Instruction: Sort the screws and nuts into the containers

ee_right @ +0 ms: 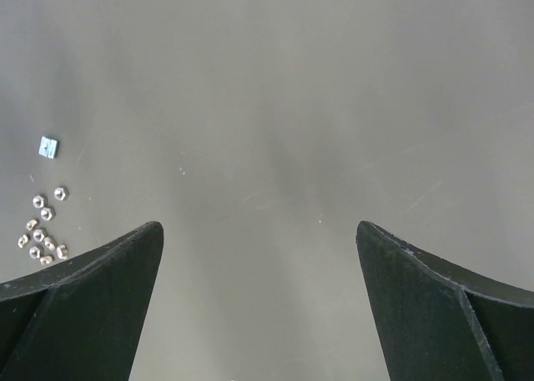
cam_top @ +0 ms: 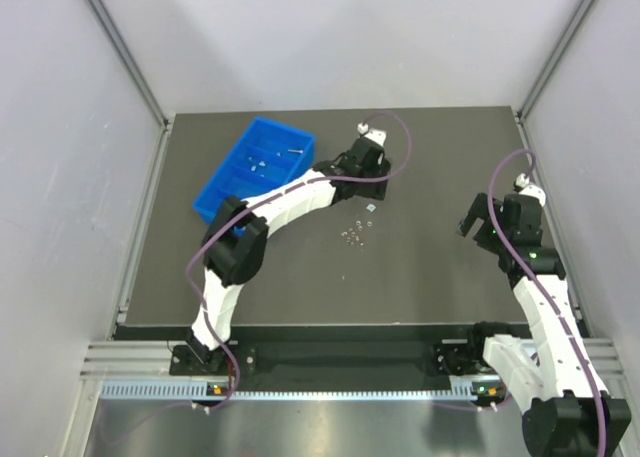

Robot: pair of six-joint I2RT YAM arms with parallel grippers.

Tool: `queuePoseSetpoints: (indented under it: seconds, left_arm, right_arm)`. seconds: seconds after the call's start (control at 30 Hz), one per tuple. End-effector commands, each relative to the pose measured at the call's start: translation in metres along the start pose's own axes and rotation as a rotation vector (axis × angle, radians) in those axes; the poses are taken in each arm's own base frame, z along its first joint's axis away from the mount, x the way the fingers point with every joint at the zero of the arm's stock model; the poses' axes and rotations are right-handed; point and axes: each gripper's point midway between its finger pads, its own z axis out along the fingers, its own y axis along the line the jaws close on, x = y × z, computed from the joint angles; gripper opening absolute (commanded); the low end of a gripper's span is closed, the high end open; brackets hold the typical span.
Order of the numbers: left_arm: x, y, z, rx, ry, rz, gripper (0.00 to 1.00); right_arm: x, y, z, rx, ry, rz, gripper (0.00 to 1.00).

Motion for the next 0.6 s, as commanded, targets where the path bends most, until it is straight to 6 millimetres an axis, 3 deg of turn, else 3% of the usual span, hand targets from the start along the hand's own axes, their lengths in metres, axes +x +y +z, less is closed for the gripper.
queuePoseSetpoints:
  seconds: [0.0,0.07,0.1,0.13,0.2,0.57]
  left_arm:
    - [0.008,-0.001,0.024,0.049,0.048,0.07,0.67]
    - [0.006,-0.003,0.032,0.055,0.049,0.096,0.66]
    - [0.017,0.0,0.041,0.046,0.083,0.107,0.65]
    - [0.013,-0.003,0.042,0.054,0.079,0.11,0.65]
    - [0.026,-0.002,0.051,0.046,0.119,0.128,0.63]
    - [0.063,0.002,0.052,0.02,0.197,0.172,0.6]
  right_arm:
    - [-0.012,0.002,-0.009,-0.006,-0.052,-0.01,1.0]
    - [-0.014,0.003,-0.01,-0.01,-0.055,-0.009,1.0]
    - [-0.014,0.004,-0.01,-0.012,-0.056,-0.009,1.0]
    - [-0.016,0.004,-0.01,-0.012,-0.058,-0.011,1.0]
    - [-0.016,0.003,-0.01,-0.007,-0.06,-0.014,1.0]
    - [-0.015,0.002,-0.009,0.0,-0.055,-0.014,1.0]
